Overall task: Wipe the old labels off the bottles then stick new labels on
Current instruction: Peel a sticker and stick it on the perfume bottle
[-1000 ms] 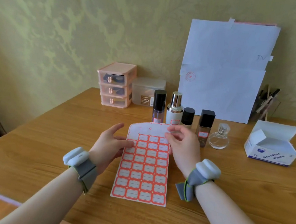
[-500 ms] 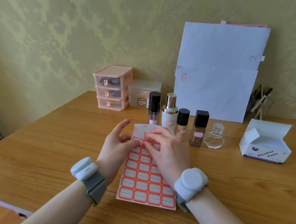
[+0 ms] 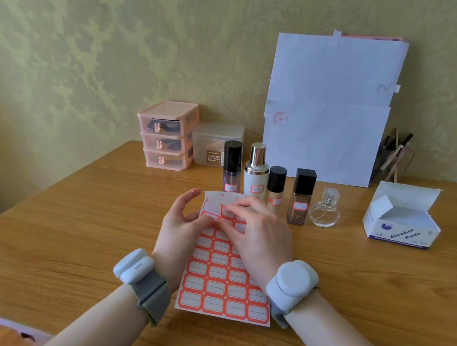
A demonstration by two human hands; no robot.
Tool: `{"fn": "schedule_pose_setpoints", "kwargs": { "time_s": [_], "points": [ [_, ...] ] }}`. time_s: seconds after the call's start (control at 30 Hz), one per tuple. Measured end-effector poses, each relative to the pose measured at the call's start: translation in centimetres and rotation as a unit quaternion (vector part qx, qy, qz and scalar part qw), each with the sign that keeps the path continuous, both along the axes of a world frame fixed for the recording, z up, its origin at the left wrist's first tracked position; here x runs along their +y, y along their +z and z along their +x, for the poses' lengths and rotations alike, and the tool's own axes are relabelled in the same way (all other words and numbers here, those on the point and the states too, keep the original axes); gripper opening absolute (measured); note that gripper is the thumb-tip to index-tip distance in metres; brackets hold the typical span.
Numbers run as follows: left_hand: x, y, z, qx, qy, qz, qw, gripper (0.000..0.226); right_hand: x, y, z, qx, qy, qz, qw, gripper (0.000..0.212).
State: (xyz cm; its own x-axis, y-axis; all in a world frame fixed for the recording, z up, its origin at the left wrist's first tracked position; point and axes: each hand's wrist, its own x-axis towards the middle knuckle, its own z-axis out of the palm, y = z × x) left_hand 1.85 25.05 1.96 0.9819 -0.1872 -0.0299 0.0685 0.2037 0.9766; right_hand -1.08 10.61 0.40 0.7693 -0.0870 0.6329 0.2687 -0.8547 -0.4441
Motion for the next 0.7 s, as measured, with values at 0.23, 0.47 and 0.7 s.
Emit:
{"fn": "schedule_pose_setpoints", "kwargs": {
  "time_s": [0.23,0.47,0.7],
  "points": [
    [0.09,0.0,-0.38,-0.058,-0.003,0.03,0.998,0.049,-0.24,0.37,0.24,0.001,0.016,0.013,1.0,0.019],
    [-0.03,-0.22,-0.48,-0.092,-0.003,0.033,0.995,0.054,-0.42,0.41,0.09,0.001,0.024,0.023,0.999,0.017],
    [0.18,-0.16,-0.53,-0.08,0.006,0.025,0.996,0.054,-0.34,0.4,0.16,-0.016,0.019,0.011,1.0,0.018]
  ]
}}
